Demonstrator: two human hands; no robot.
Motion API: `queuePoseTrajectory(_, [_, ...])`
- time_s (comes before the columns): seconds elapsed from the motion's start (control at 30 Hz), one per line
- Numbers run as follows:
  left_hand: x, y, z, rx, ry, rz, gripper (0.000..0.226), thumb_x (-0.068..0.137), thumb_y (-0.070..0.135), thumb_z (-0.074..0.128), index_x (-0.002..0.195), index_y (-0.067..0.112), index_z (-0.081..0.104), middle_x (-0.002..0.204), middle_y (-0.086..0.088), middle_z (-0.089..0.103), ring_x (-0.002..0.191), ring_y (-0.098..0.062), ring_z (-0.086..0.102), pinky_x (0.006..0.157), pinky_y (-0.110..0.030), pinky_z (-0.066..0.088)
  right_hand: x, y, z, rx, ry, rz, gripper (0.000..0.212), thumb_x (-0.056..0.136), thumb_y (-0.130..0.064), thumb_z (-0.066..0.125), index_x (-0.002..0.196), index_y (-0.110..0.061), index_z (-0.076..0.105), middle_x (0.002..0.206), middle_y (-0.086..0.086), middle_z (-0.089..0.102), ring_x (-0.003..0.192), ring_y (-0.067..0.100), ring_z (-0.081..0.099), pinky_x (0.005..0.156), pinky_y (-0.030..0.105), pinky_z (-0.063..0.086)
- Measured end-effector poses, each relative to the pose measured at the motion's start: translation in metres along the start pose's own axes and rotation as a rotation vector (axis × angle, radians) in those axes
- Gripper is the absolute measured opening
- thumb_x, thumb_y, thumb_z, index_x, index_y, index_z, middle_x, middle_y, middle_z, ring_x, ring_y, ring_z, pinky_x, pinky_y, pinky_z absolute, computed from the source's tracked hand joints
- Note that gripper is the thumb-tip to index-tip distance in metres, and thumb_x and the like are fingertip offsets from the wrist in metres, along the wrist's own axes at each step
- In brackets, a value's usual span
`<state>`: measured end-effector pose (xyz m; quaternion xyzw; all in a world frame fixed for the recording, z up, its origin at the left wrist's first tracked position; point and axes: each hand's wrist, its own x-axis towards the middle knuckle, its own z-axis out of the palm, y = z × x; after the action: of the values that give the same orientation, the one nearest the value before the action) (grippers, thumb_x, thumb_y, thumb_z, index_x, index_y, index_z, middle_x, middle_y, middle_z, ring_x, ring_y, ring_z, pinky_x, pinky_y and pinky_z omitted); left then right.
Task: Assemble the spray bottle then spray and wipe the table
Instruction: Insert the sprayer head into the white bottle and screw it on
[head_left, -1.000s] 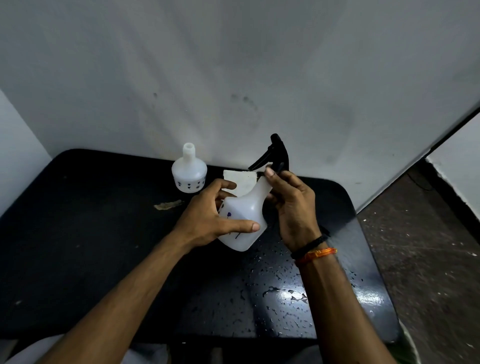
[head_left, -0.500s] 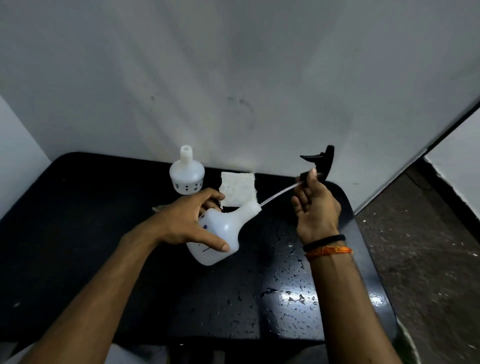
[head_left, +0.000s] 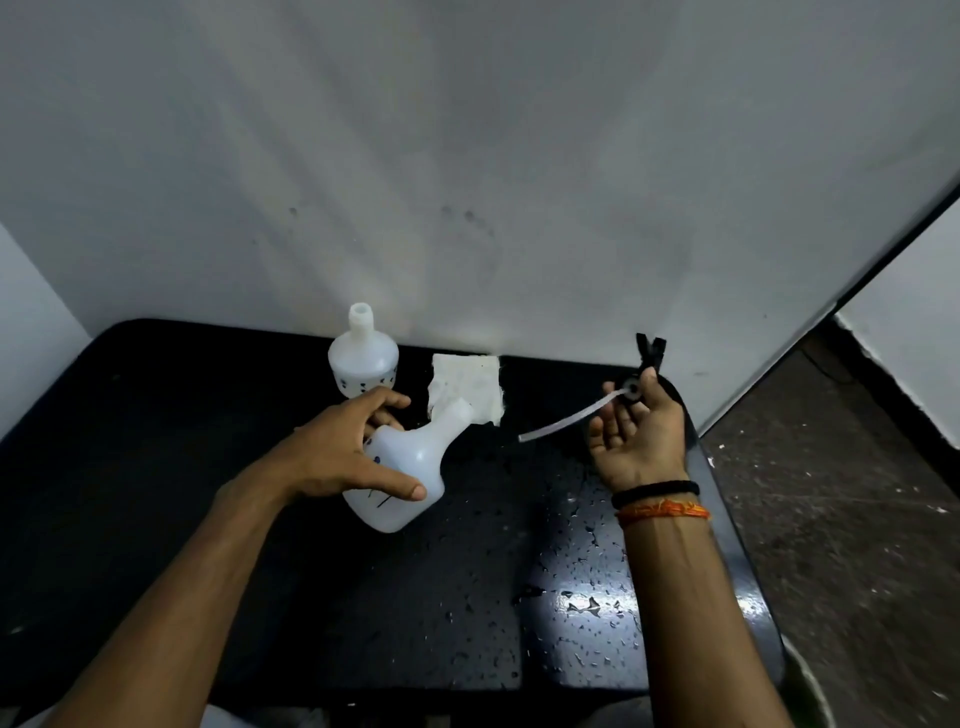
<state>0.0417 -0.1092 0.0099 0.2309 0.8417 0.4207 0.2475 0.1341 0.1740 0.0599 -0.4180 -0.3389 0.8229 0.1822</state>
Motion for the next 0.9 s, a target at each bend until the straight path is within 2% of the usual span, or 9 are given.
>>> queuePoseTrajectory(0.1, [0.003,-0.002,0.007,-0.046,0.045,0.006,0.117,0.04,0.062,0.093,0.142,0.035,0.043,0.12,0.011,0.063,0.11,-0.01,0.064,0.098,-0.038,0.055,-0.002,0.002,0.001,-0.03,-0.055,0.06,0.032,0.093,-0.044,0.063,0.1,-0.013,0.064,0.087,0.0,0.066,0.07,0.01,0.057,0.066,0.023,0.045])
queuePoseTrajectory(0.23, [0.015,0.0,0.021,-0.22,0.174,-0.002,0.112,0.039,0.056,0.096,0.138,0.033,0.048,0.118,0.008,0.066,0.11,-0.009,0.065,0.097,-0.038,0.056,-0.005,0.001,0.005,-0.062,-0.124,0.102,0.031,0.092,-0.043,0.062,0.092,-0.012,0.064,0.081,-0.001,0.064,0.064,0.01,0.055,0.057,0.022,0.043])
queuePoseTrajectory(0.3, [0.027,0.008,0.031,-0.301,0.248,-0.005,0.109,0.039,0.056,0.095,0.135,0.032,0.05,0.117,0.007,0.066,0.108,-0.01,0.066,0.094,-0.037,0.056,-0.006,0.001,0.006,-0.06,-0.145,0.116,0.03,0.092,-0.042,0.063,0.096,-0.012,0.063,0.081,0.0,0.063,0.063,0.01,0.055,0.052,0.02,0.045])
queuePoseTrajectory(0.4, [0.054,0.022,0.047,-0.369,0.334,0.014,0.105,0.041,0.053,0.095,0.133,0.026,0.052,0.117,0.003,0.067,0.105,-0.013,0.067,0.09,-0.038,0.058,-0.007,0.001,0.007,-0.048,-0.151,0.125,0.031,0.091,-0.041,0.065,0.099,-0.012,0.063,0.082,0.001,0.064,0.065,0.01,0.056,0.057,0.022,0.044])
queuePoseTrajectory(0.47, [0.078,0.028,0.057,-0.355,0.354,0.05,0.101,0.049,0.041,0.099,0.134,0.017,0.051,0.12,-0.004,0.066,0.108,-0.02,0.067,0.095,-0.045,0.057,-0.005,0.001,0.007,-0.051,-0.139,0.124,0.031,0.089,-0.04,0.067,0.099,-0.011,0.064,0.081,0.001,0.066,0.065,0.011,0.057,0.059,0.024,0.044])
queuePoseTrajectory(0.53, [0.101,0.031,0.067,-0.328,0.385,0.081,0.1,0.054,0.032,0.1,0.137,0.016,0.048,0.122,-0.005,0.065,0.11,-0.022,0.066,0.096,-0.045,0.056,-0.004,0.002,0.006,-0.062,-0.124,0.118,0.031,0.087,-0.039,0.069,0.097,-0.01,0.066,0.081,0.002,0.068,0.065,0.012,0.059,0.059,0.025,0.045])
queuePoseTrajectory(0.73, [0.166,0.04,0.094,-0.167,0.391,0.127,0.11,0.051,0.041,0.099,0.143,0.023,0.042,0.124,-0.001,0.058,0.108,-0.02,0.061,0.089,-0.033,0.054,0.004,-0.001,0.0,-0.055,-0.067,0.081,0.032,0.083,-0.036,0.075,0.101,-0.01,0.069,0.087,0.006,0.071,0.063,0.013,0.062,0.061,0.025,0.048])
queuePoseTrajectory(0.9, [0.203,0.04,0.117,-0.145,0.414,0.149,0.114,0.048,0.037,0.1,0.144,0.018,0.041,0.125,-0.007,0.057,0.111,-0.024,0.058,0.095,-0.039,0.052,0.009,0.0,0.001,-0.051,-0.058,0.057,0.032,0.082,-0.035,0.077,0.102,-0.011,0.069,0.089,0.008,0.07,0.06,0.013,0.061,0.06,0.025,0.047])
